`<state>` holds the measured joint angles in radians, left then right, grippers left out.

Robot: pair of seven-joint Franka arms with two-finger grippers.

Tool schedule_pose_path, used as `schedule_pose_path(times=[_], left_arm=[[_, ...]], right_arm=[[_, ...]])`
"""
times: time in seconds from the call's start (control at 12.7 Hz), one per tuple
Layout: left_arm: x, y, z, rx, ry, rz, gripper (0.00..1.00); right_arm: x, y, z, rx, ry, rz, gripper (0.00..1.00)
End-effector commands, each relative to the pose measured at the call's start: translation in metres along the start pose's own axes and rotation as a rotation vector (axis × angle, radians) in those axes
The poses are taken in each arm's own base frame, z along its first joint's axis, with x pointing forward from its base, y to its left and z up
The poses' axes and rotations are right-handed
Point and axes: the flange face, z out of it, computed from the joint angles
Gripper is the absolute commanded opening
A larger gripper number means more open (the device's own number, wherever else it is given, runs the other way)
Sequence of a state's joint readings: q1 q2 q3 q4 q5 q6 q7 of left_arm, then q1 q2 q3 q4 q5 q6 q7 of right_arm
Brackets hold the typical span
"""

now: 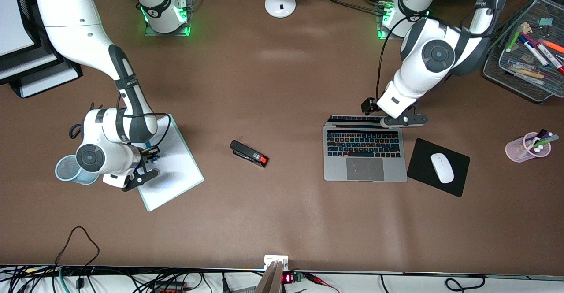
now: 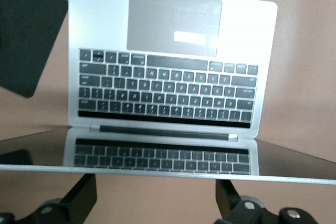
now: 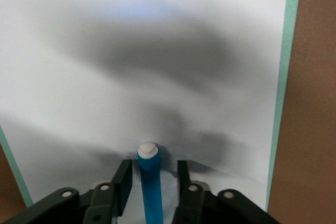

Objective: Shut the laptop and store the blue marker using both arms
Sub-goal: 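Grasp the blue marker with the right gripper while the left gripper presses the lid, then lift the marker with the right gripper while the left gripper pushes the lid shut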

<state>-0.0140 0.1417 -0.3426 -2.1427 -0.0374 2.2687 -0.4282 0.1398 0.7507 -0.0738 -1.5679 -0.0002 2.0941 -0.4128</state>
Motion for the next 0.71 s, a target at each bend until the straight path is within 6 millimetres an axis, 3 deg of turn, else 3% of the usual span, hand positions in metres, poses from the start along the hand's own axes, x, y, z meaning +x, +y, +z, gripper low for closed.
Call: schedule_pose_path(times=[0.0,0.32,0.55,0.63], left_arm=[[0.028,0.006,0.004,-0.039,0.007,-0.01,1.0],[0.053,0.008,0.026,-0.063,-0.015,-0.033,1.0],[0.062,0.004,0.038,-0.073,-0.01,-0.049,1.0],[0.064,0.004,0.045,-0.079,-0.004,-0.051,1.0]], right_arm=[[0.0,-0.003,0.0,-0.001,0.007,-0.005,0.33],[0.001,-0.003,-0.002,0.0,0.014,-0.01,0.19],[0.002,-0.002,-0.004,-0.002,0.02,-0.016,0.16],[0.003,-0.003,-0.007,-0.001,0.024,0.0,0.03]])
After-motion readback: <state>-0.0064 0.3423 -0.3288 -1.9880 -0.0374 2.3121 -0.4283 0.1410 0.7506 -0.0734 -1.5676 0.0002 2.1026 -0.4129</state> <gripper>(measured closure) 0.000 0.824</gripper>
